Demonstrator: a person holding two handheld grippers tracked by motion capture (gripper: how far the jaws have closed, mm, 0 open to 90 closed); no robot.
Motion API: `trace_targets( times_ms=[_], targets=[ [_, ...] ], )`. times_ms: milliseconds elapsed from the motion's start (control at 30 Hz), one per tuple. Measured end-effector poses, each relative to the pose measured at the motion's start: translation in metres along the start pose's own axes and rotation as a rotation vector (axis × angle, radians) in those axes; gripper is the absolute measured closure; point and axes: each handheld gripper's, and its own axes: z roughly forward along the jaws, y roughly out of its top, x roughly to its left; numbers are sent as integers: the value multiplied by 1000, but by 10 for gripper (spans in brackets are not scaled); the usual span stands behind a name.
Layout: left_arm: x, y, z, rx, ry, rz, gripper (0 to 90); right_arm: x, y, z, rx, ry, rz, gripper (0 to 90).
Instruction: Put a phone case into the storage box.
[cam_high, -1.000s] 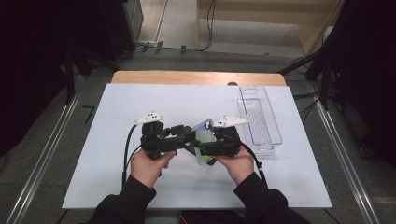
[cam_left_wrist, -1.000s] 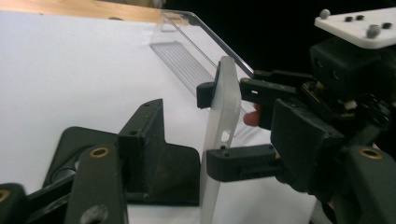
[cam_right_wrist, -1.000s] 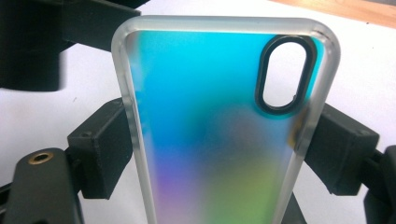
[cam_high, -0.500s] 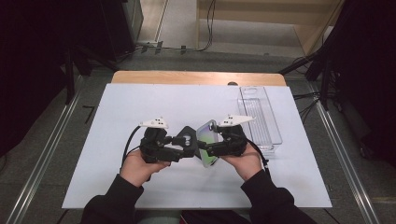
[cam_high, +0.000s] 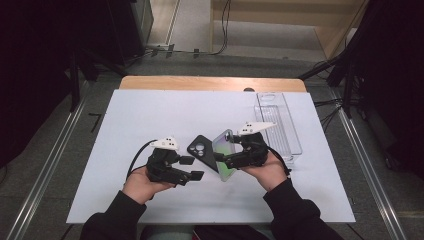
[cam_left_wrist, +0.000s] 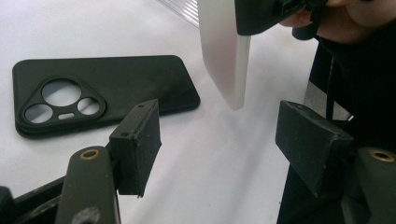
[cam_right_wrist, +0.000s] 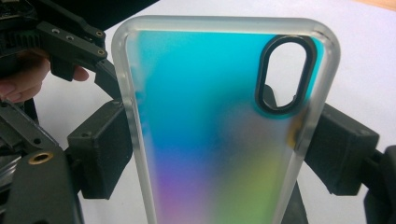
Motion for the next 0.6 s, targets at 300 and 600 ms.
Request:
trace_targets(
  times_ms=[300, 600],
  targets=[
    [5, -20, -5, 11, 2, 21, 308, -4, 1, -5, 3, 27, -11, 150],
    [12, -40, -12, 25, 26, 4, 307, -9, 2, -12, 7, 23, 5, 150]
  ],
)
